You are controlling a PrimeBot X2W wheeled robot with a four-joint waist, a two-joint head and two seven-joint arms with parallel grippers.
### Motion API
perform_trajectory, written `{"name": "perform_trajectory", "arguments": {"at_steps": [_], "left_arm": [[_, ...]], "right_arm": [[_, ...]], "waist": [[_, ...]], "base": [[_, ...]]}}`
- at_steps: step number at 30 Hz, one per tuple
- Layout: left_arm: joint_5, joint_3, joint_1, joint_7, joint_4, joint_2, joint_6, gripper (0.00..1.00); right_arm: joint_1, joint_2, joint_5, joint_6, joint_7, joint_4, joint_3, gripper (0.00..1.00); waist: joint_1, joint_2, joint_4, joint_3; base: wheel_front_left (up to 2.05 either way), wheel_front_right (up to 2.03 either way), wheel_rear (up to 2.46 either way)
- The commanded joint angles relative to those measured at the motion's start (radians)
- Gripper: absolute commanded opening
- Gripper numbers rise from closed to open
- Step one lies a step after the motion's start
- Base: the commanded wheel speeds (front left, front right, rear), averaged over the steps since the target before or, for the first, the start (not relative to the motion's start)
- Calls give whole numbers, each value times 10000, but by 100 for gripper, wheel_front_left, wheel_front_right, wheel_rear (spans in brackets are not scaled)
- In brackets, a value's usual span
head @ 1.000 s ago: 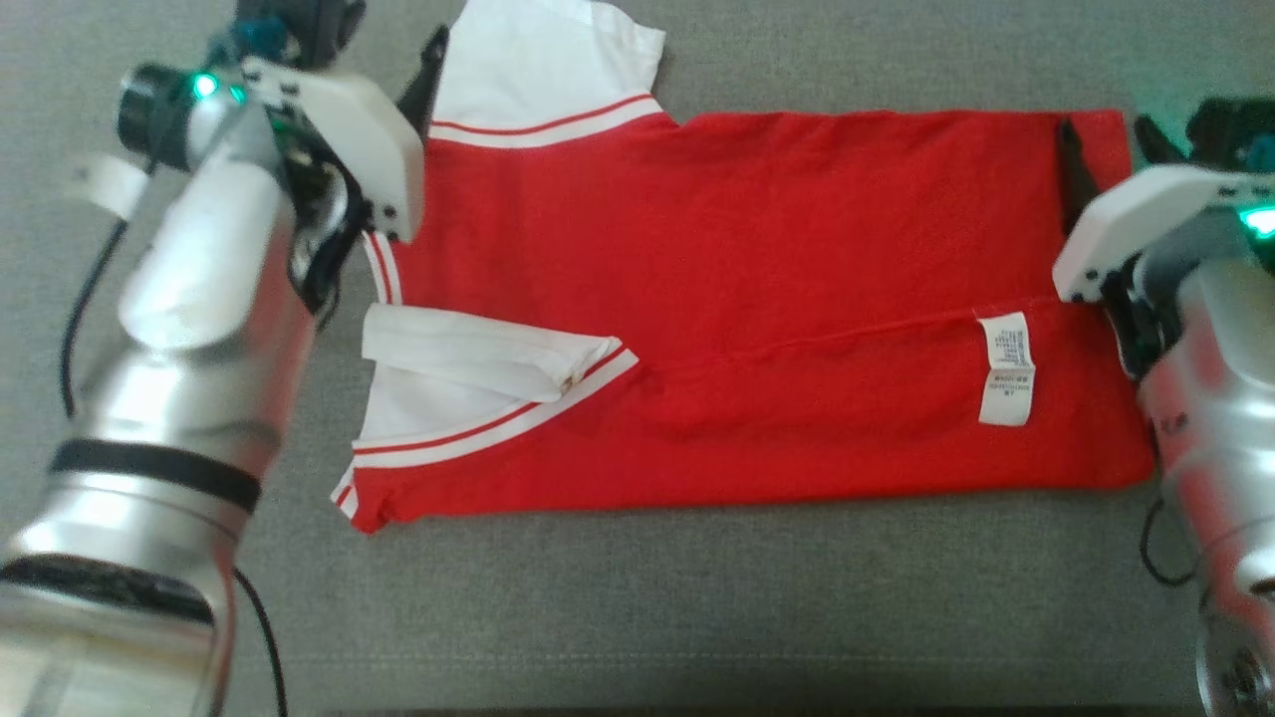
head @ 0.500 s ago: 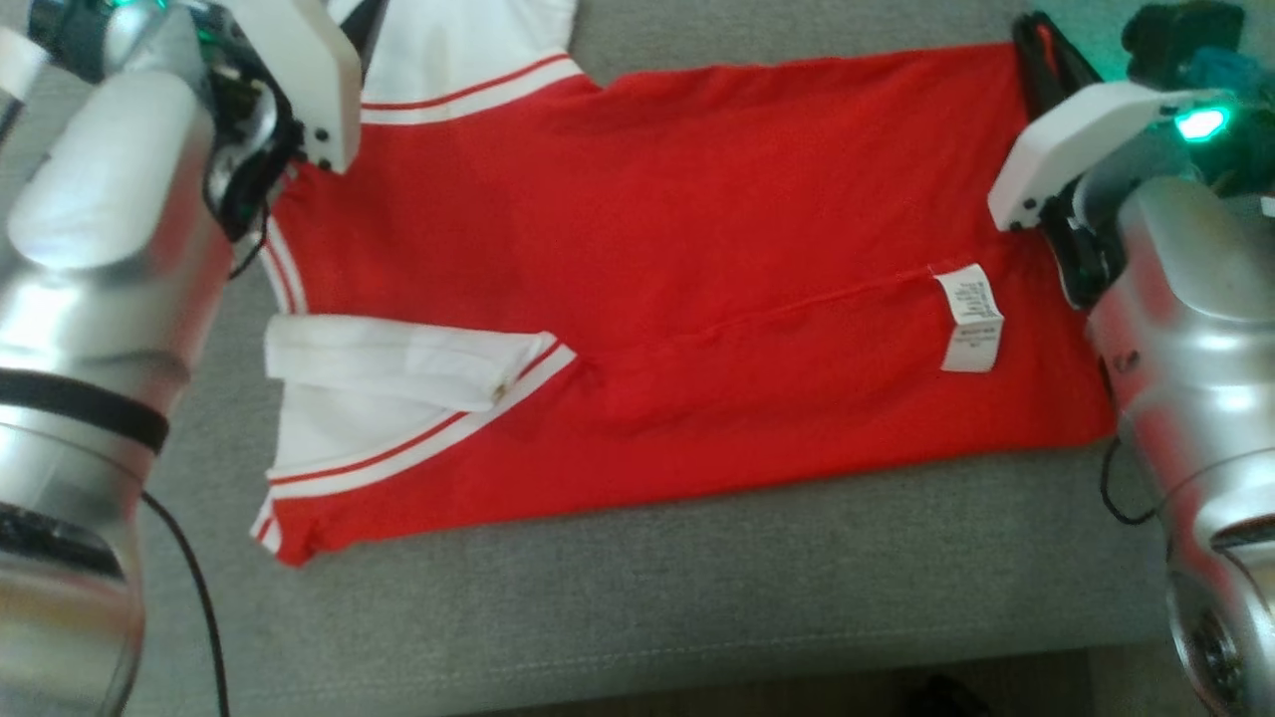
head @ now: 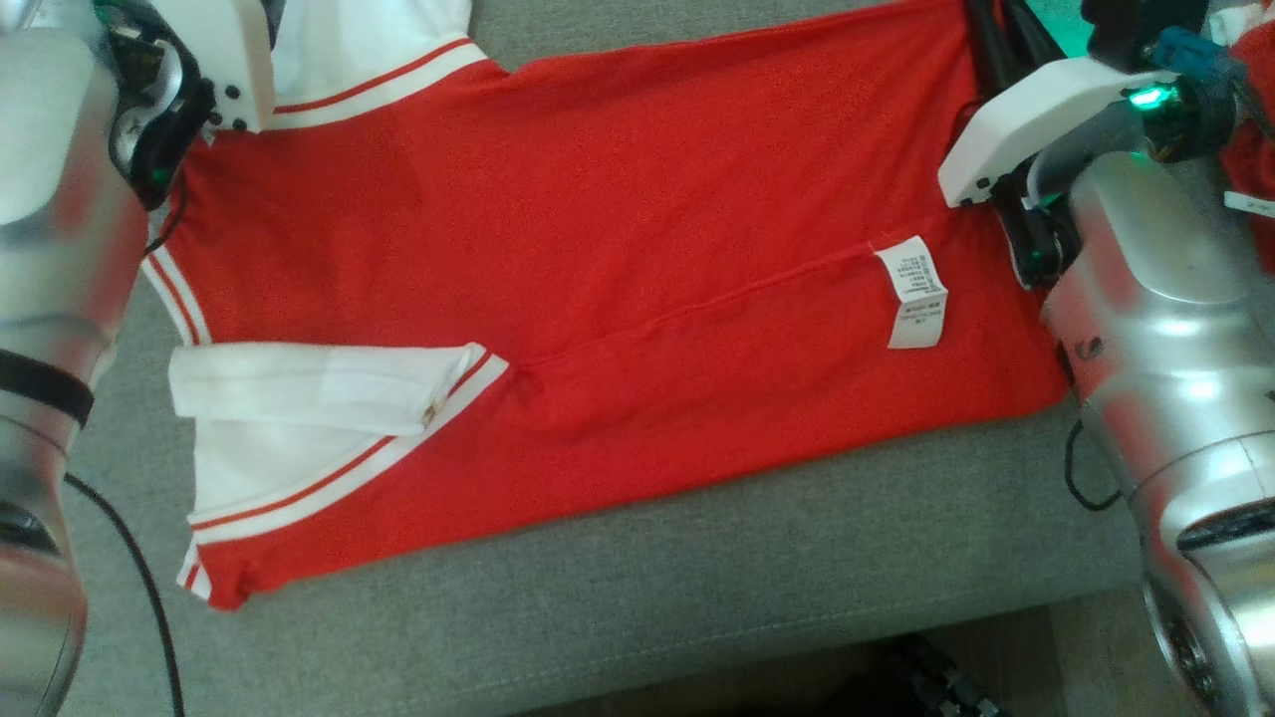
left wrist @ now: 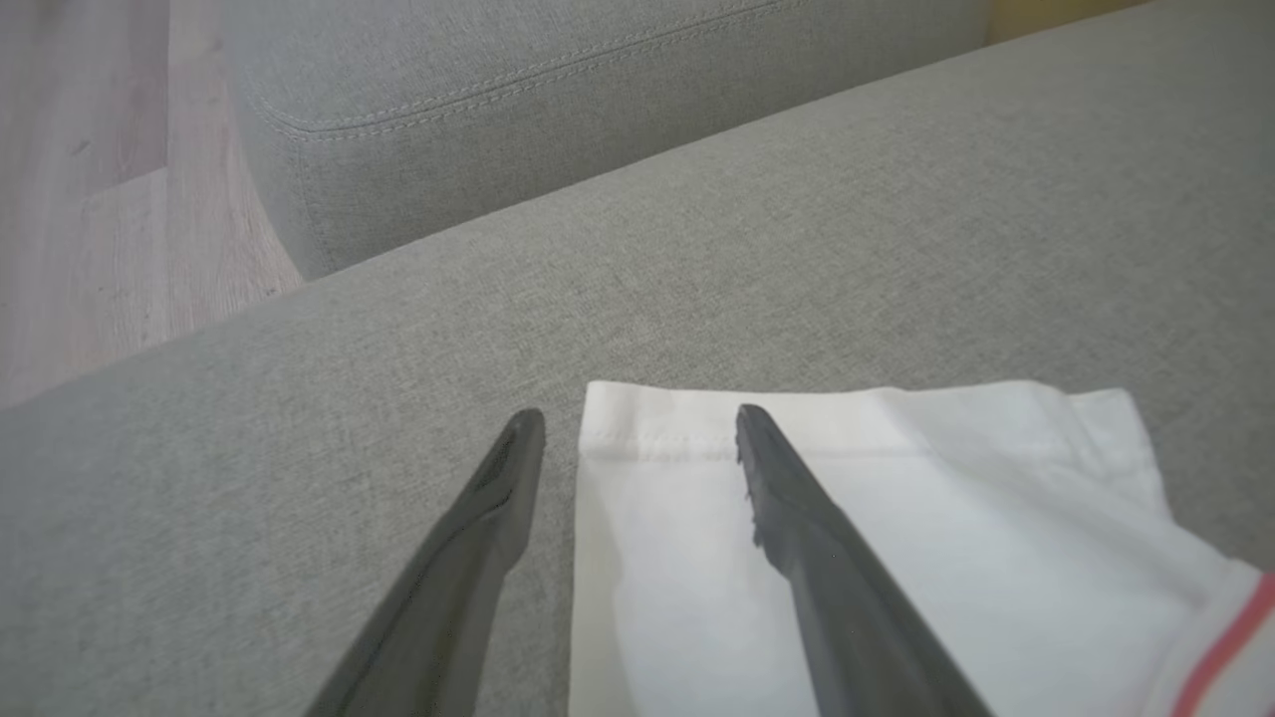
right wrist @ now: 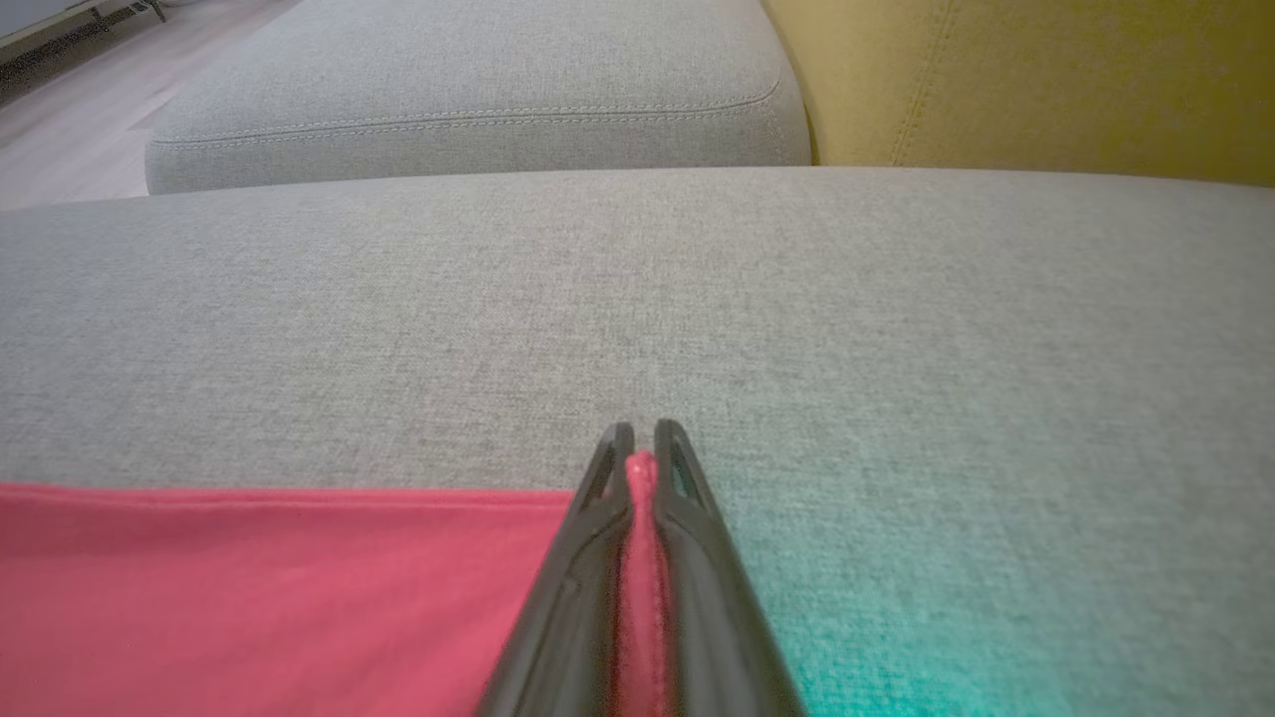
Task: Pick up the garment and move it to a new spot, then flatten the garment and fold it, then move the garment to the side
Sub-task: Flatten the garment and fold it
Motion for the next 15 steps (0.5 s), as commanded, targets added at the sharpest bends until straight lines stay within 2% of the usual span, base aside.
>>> {"name": "perform_trajectory", "arguments": {"at_steps": [1,11,12,13,14,15], "left_arm": [[-181,105,-505,-85,-95,472,14,100],[-836,-272,-812,-158,375,824,14,100],[-871,-306,-833,-201,421,804,14,86],[-886,-361,-850,-238,461,775,14,19],[-862,-473,-844,-284,466,737,14,0],[-888,-579,-807,-311,437,682,14,0]], "right_arm": [[-155,134,145,63,-131,-208,192,0],[-370,301,733,63,-314,-448,861,0],[-385,287,778,63,-331,-474,927,0],[-401,267,832,63,-347,-498,978,0],[-405,247,885,63,-363,-510,1020,0],[-397,223,920,63,-381,-513,1066,0]], "waist": [[-1,0,-84,28],[-1,0,-453,336],[-1,0,-458,348],[-1,0,-449,359],[-1,0,-434,338],[-1,0,-409,296]], "base": [[0,0,0],[0,0,0],[0,0,0],[0,0,0],[0,0,0],[0,0,0]]}}
